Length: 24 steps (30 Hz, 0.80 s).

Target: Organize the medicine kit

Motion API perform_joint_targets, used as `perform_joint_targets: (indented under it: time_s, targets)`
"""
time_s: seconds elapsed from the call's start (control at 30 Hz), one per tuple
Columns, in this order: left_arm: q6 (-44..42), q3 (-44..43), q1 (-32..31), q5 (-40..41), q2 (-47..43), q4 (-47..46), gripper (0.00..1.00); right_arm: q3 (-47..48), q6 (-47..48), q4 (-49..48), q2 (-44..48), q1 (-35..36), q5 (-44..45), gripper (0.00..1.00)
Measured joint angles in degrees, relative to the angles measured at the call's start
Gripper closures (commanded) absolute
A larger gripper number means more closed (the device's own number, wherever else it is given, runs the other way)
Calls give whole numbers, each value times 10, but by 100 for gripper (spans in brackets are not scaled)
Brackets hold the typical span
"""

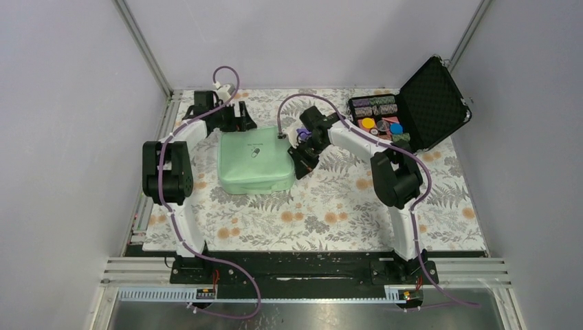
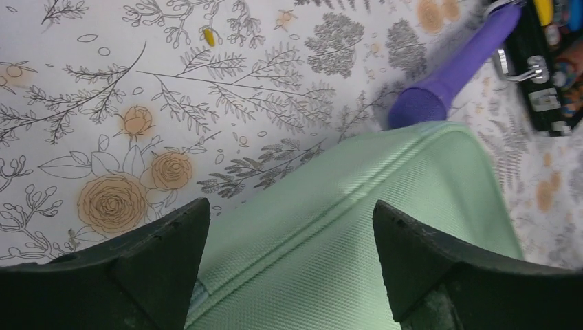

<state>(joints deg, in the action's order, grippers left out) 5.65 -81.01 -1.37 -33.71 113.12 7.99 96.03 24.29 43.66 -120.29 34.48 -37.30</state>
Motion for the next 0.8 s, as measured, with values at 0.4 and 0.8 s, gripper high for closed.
perform_joint_targets:
  time_s: [0.4,0.8]
  targets:
    - [-17,209,85,-102,-228,58,15,171,3,32,-108,-4,31,100]
    - [-218,267,-11,-2,-429,66,13,227,3,23,-145,-4,34,100]
